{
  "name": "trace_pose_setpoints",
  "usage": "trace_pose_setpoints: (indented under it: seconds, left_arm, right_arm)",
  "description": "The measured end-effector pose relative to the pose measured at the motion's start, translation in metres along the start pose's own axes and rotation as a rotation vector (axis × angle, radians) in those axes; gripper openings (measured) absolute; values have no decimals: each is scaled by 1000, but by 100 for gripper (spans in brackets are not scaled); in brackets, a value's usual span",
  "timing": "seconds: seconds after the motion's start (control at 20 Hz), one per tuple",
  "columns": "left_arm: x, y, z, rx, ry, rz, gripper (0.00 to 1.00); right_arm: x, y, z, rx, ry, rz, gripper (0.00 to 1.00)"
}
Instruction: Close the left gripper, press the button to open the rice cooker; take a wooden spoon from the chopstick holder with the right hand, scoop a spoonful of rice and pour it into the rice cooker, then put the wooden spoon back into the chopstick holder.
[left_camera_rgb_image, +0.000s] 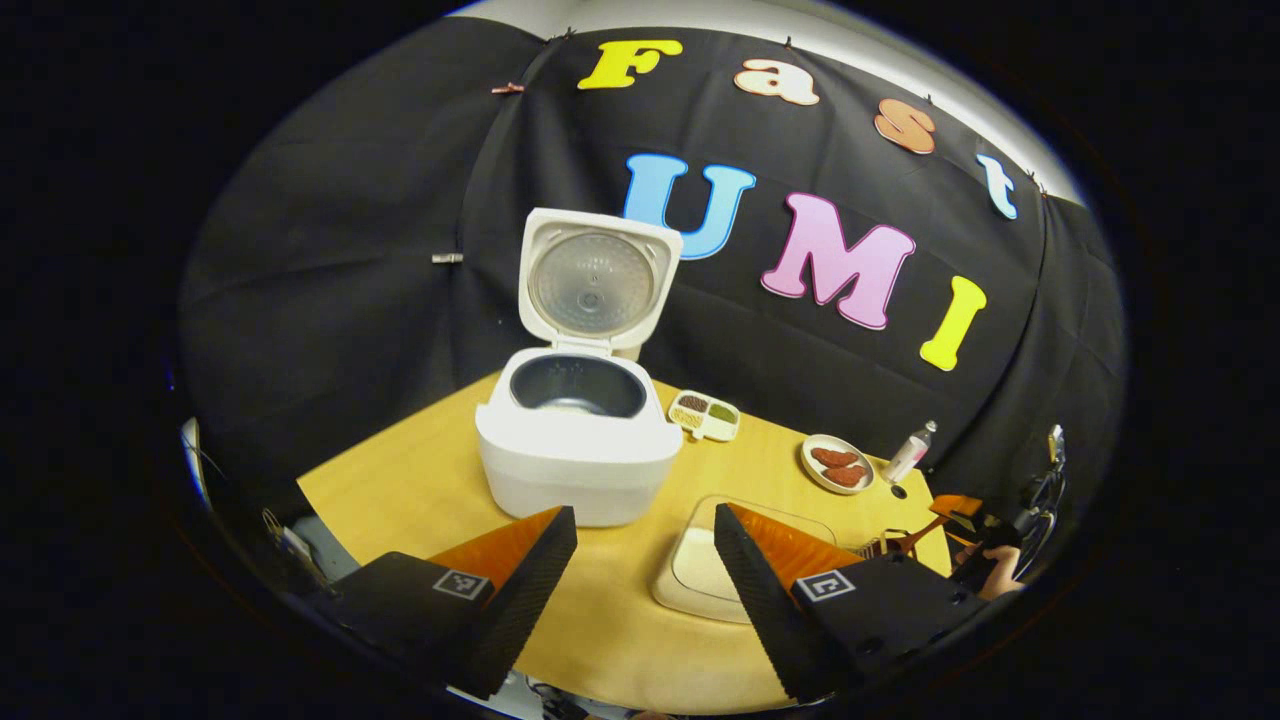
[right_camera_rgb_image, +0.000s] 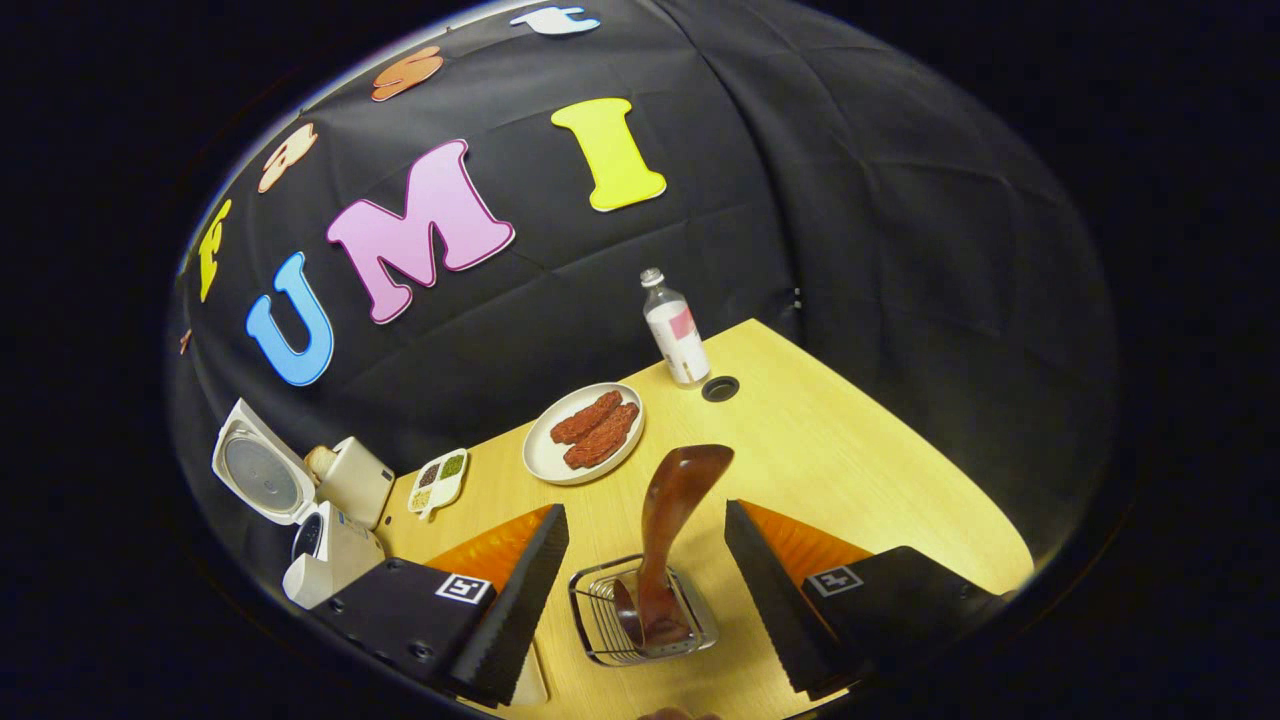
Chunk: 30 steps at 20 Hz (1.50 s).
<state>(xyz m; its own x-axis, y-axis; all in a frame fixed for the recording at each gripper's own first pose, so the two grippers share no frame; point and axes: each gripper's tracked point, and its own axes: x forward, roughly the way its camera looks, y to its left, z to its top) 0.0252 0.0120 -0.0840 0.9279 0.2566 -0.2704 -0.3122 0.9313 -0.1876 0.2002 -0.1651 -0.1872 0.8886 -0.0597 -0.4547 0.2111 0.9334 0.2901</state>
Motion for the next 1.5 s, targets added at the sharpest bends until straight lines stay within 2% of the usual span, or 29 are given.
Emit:
trace_pose_setpoints:
  seconds: [0.2, 0.35, 0.5, 0.7, 0.85, 1.1, 1.3, 1.5]
  left_arm:
    - [19, 27, 65, 34, -101, 7, 95]
    - [34, 50, 112, 47, -157, 42, 96]
    - [46, 56, 170, 35, -254, 4, 96]
    - [73, 73, 228, 95, -330, -5, 95]
    - [98, 75, 269, 125, -392, -23, 95]
    - [159, 83, 307, 150, -410, -55, 95]
    - [211, 78, 327, 137, -407, -99, 95]
    - [267, 70, 337, 168, -377, -106, 95]
  right_arm:
    - [-39, -14, 27, -70, -91, -59, 98]
    - [-72, -16, 40, -112, -141, -87, 99]
    - [-103, -13, 48, -129, -184, -115, 98]
    - [-136, -1, 52, -141, -236, -138, 98]
    - [-150, 5, 46, -203, -235, -152, 98]
    - [-175, 35, 46, -263, -280, -165, 99]
    - [-198, 64, 22, -281, -290, -176, 99]
    - [-216, 81, 11, -318, -293, -192, 98]
